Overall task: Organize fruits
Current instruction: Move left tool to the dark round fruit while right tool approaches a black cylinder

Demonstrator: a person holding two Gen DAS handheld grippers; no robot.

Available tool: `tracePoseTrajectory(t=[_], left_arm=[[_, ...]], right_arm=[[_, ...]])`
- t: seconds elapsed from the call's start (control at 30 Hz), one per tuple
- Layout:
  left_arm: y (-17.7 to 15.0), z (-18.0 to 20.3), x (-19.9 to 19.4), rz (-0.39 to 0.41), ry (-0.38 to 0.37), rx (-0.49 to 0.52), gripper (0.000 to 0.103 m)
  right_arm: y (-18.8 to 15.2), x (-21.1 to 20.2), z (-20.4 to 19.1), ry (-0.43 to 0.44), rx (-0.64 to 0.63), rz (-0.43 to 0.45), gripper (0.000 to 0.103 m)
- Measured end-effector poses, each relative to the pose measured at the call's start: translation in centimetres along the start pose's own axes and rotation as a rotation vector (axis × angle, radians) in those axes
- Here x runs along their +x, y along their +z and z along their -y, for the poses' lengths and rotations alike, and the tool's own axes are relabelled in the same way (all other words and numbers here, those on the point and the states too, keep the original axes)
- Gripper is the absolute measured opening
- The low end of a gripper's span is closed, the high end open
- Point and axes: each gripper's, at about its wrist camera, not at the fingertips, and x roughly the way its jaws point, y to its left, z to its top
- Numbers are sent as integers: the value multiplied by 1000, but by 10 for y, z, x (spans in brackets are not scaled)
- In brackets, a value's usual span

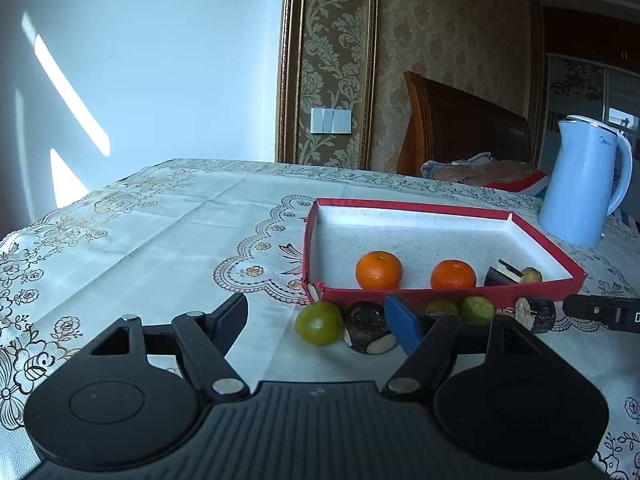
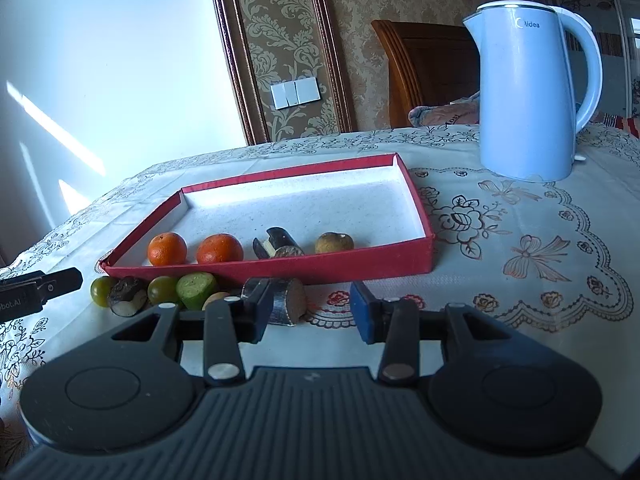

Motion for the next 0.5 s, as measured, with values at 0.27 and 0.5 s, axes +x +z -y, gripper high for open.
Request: tracePoseTrajectory(t=[0.27, 0.5], left_arm=[[-7, 17, 8, -1, -126, 12, 75], [-5, 11, 24, -73, -119, -25, 48]], right_arm=[[-1, 0, 1, 2, 6, 0, 47], [-1, 1, 2, 16, 10, -3, 62]])
